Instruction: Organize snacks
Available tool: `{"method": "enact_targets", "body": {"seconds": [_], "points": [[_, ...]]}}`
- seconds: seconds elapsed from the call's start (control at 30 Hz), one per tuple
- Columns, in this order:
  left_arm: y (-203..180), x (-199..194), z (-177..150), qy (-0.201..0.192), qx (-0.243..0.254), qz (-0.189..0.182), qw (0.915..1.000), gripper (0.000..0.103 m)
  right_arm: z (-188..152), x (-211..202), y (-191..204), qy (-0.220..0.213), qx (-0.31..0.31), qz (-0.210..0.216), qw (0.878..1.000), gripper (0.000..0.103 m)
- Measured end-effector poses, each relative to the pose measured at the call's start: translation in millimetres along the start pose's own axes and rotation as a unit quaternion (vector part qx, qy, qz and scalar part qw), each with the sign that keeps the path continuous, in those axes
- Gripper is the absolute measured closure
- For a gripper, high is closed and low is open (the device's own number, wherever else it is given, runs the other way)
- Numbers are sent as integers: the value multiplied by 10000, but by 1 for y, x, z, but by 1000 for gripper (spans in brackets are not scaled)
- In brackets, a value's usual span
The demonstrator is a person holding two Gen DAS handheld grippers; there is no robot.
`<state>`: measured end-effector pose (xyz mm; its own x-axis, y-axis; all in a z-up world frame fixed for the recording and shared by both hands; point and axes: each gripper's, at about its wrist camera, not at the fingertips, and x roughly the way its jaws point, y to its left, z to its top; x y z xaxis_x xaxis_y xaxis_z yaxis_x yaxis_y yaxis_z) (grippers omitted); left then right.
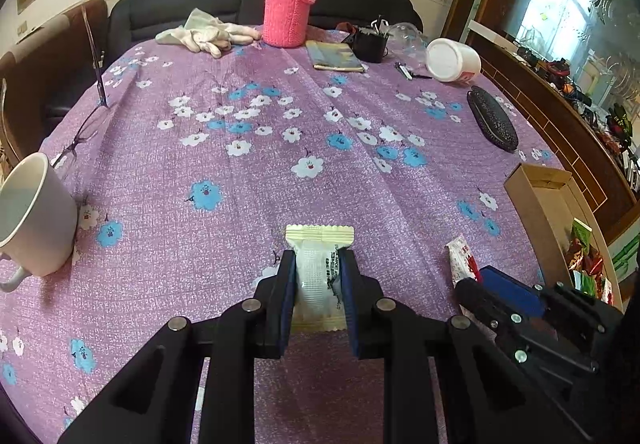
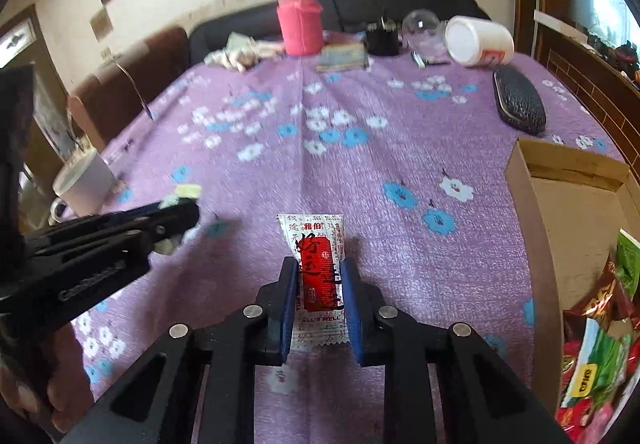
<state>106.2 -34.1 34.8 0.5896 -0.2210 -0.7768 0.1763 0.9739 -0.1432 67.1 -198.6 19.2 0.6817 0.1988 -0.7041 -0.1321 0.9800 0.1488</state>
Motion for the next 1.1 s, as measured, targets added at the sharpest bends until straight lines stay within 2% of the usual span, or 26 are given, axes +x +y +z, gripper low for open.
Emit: {"method": "enact_targets", "body": {"seconds": [0.07,0.13,0.33,0.47,1.1], "points": [[-3,-4,0,-121,30,49,9999,82,1,-5,1,-192,-88,-149,9997,80],[-9,-10,0,-321,88,163,9993,82,3,-12,-6,-345,32,-30,9994,80],[-24,-25,-3,-865,385,504,9942,82,5,-20,-8,-473,175,131,9986,79],[-28,-32,-2,-1074,468,580,9914,82,5,-27,-9,-577,232,183,9979,79],[-39,-44,-8,-1468,738,805,9831,82,6,-33,-12,-709,336,228,9967,79]]}}
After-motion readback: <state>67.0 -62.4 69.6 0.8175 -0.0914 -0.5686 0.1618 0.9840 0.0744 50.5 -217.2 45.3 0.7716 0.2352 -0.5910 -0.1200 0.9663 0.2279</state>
